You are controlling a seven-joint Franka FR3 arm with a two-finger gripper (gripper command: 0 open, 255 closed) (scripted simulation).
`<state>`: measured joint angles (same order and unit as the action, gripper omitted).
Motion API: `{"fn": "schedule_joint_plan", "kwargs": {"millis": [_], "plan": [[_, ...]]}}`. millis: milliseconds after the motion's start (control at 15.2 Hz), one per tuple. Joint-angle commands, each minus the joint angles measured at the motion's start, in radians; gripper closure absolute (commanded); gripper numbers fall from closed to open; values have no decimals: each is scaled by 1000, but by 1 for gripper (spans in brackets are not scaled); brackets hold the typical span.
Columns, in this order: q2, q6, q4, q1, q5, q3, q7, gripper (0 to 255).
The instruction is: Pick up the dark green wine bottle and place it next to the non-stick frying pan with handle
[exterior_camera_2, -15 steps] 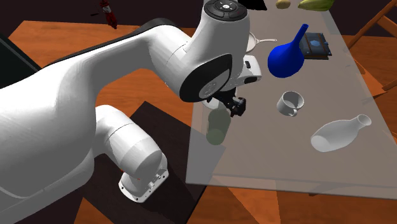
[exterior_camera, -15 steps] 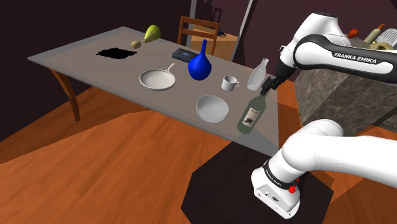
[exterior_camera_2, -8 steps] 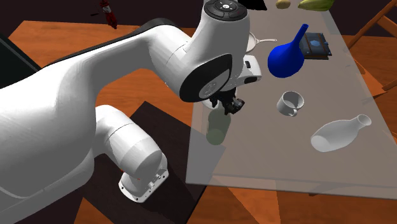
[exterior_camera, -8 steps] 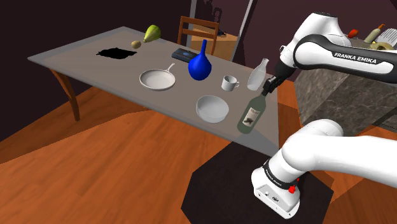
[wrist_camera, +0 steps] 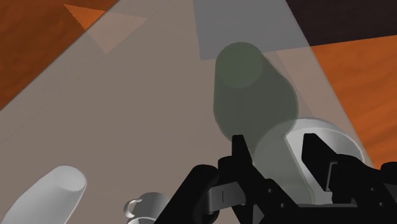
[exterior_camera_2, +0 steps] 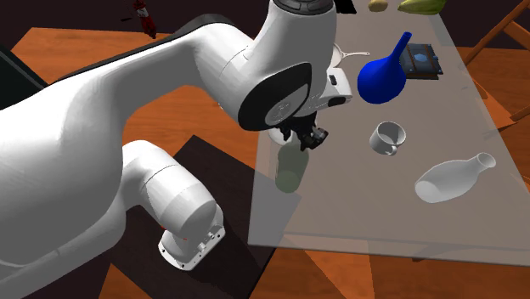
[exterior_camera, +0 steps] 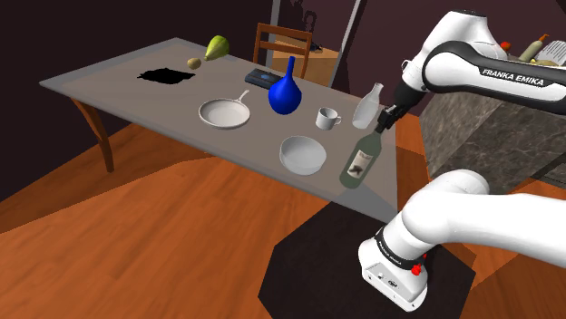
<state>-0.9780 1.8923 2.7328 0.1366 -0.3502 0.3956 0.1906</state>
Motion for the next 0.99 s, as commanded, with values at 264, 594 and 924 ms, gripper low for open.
{"fn": "schedule_joint_plan", "kwargs": {"millis": [264, 594, 924], "plan": [[2, -78, -81, -14, 26, -25, 3, 255], [10, -140, -150, -23, 45, -44, 6, 255], [23, -199, -223, -32, 62, -60, 10, 255]]}}
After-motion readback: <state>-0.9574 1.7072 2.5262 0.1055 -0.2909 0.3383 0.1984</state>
